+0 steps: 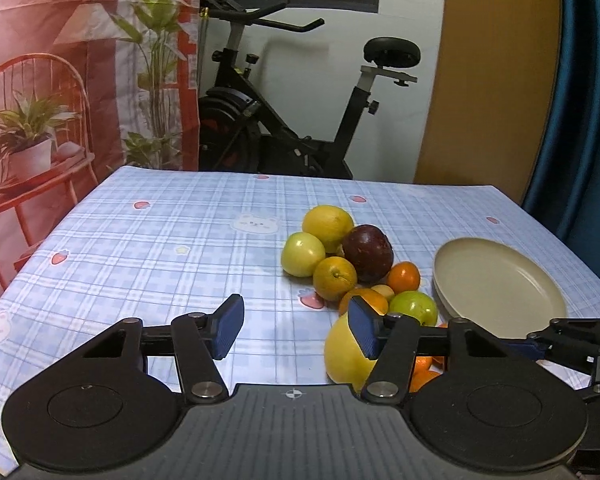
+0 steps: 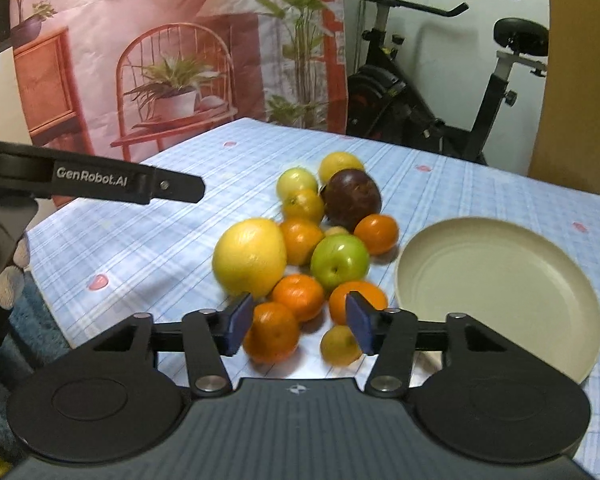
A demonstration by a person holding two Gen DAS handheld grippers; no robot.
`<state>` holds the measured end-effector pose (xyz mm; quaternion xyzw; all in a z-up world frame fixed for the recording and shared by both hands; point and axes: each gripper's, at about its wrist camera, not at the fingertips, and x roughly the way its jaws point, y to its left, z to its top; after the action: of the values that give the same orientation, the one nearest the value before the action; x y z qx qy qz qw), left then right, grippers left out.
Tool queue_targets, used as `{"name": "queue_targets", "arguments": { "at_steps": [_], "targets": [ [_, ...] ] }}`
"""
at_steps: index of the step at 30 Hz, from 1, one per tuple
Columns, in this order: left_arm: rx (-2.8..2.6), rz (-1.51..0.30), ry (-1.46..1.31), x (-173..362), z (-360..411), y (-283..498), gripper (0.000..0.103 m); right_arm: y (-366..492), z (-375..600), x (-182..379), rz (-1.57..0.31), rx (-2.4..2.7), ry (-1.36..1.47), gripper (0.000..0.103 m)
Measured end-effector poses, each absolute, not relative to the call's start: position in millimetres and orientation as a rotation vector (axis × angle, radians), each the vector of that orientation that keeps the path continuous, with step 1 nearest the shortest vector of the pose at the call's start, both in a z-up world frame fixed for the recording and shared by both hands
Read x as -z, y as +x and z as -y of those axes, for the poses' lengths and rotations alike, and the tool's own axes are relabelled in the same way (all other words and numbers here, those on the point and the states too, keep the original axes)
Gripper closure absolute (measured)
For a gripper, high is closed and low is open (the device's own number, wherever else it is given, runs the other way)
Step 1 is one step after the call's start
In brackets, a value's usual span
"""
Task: Organize fruits
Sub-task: 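Lower the right gripper onto an orange at the pile's edge, then grasp the orange with the right gripper and lift it toward the plate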
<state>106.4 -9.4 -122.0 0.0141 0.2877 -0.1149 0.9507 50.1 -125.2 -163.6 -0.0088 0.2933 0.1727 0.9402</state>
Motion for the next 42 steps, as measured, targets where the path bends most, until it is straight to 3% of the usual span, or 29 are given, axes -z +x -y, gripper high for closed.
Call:
{"name": "queue_targets", "arguments": {
  "at_steps": [14, 42],
  "targets": [
    [0.255, -0.595, 0.021, 126.3, 10.9, 106.3, 0.043, 52.5, 117.6, 168.0, -0.624, -0.406, -0.026, 0.065],
    [0.321, -0.629, 0.032, 131.7, 16.2, 104.6, 0.06, 56.4, 116.6, 177.1, -0.639, -0.45, 0.009, 0.063]
  ]
}}
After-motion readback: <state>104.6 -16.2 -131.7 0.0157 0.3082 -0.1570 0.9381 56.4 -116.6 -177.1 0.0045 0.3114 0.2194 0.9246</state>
